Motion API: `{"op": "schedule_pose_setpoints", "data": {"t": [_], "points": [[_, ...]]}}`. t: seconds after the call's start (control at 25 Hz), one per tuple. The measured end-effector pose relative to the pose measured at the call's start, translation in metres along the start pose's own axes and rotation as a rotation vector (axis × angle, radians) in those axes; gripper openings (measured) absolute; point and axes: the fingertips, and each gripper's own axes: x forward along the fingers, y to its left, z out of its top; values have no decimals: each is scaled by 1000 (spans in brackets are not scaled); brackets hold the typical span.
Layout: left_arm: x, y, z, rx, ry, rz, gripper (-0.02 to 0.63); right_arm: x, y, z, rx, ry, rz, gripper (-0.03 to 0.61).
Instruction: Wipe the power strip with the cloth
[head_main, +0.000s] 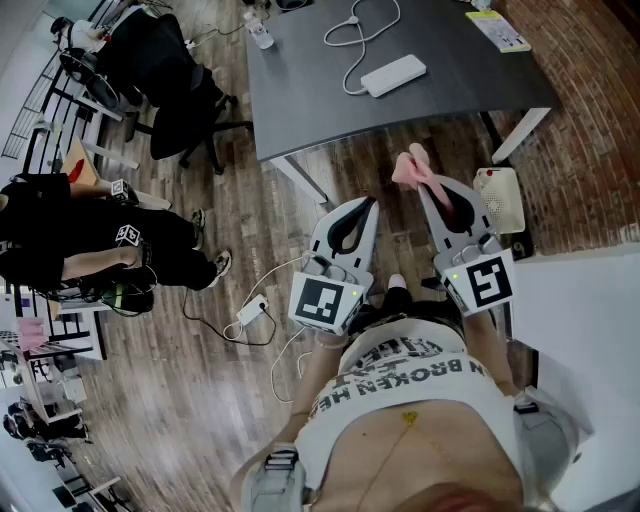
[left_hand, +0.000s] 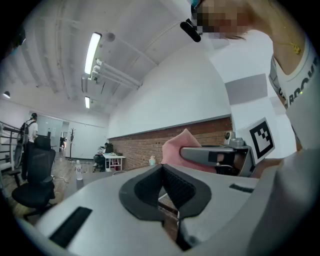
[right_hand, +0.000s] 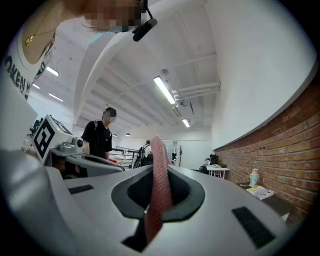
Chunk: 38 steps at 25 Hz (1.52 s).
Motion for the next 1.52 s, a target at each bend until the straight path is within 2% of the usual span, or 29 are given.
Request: {"op": "schedule_pose_setpoints", "data": {"t": [0.36, 0.64, 0.96, 1.16, 1.52], "points": [[21, -2, -12, -9, 16, 5, 8, 3, -23, -15, -2, 22, 36, 17], [34, 21, -19, -41, 27, 21, 8, 28, -30, -29, 1, 62, 41, 17], [70, 94, -24, -53, 40, -2, 8, 99, -48, -38, -11, 76, 0, 17], [113, 146, -25, -50, 48, -67, 8, 158, -67, -39, -60, 80, -18, 17], [161, 195, -35, -69, 81, -156, 8, 222, -92, -63, -48, 129, -76, 17]]}}
